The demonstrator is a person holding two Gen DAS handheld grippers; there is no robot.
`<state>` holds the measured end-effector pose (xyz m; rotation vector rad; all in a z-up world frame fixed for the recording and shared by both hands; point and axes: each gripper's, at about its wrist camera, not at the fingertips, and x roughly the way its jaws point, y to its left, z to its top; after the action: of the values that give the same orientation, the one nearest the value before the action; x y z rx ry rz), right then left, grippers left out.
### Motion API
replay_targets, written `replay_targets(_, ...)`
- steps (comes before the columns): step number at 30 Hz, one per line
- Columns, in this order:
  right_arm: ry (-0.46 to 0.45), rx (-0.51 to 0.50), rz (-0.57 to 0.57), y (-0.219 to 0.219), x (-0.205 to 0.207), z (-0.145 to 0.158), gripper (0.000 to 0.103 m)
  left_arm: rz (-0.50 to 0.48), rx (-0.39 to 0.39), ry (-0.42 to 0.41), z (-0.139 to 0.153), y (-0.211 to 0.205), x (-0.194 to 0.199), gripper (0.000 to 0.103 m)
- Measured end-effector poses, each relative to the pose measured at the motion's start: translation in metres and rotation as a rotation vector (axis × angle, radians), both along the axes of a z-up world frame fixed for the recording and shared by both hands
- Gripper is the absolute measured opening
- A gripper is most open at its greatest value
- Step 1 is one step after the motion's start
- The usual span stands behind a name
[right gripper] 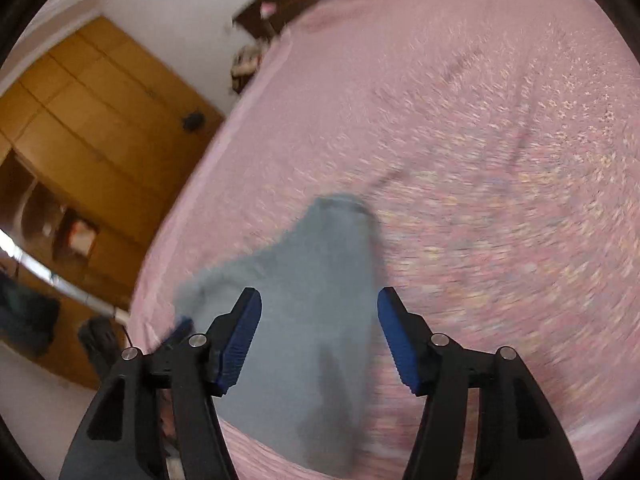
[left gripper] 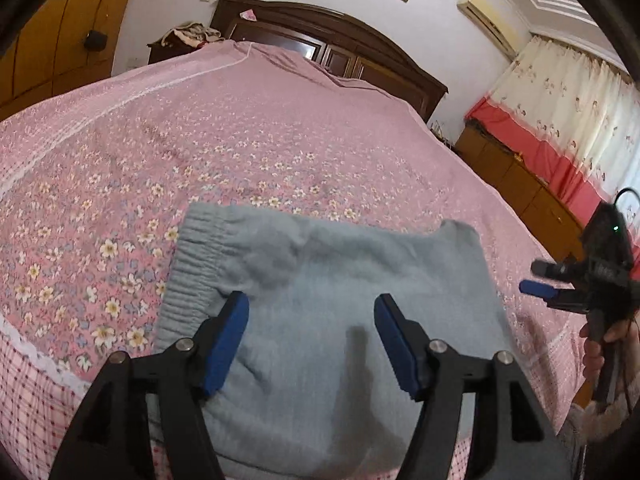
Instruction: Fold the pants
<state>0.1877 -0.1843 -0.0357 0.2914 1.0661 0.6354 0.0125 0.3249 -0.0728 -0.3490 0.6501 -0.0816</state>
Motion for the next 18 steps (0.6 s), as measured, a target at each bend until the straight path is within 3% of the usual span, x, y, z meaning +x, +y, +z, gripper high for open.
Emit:
replay_targets(4, 0.068, 0.052, 0.038, -0.021, 0.006, -0.019, 0.062, -0.004, 0.072, 0.011, 0.000, -0.012, 0.003, 0.072)
replay_targets(7, 0.108, 0.108, 0.162, -0.006, 0.007, -0.038, 0.062, -0.005, 0.114, 0.014, -0.001, -0.021, 0.005, 0.074)
replay_targets(11, 0.125, 0.161, 0.187, 0.010, 0.010, -0.055, 0.062, 0.006, 0.124, 0.009, -0.003, -0.025, 0.003, 0.075)
replay_targets(16, 0.053, 0.215, 0.181, 0.020, 0.023, -0.041, 0.062, 0.003, 0.106, 0.006, -0.002, -0.024, 0.005, 0.076)
replay_targets(18, 0.045, 0.189, 0.183, 0.021, 0.027, -0.038, 0.062, 0.005, 0.096, 0.006, -0.001, -0.024, 0.006, 0.076)
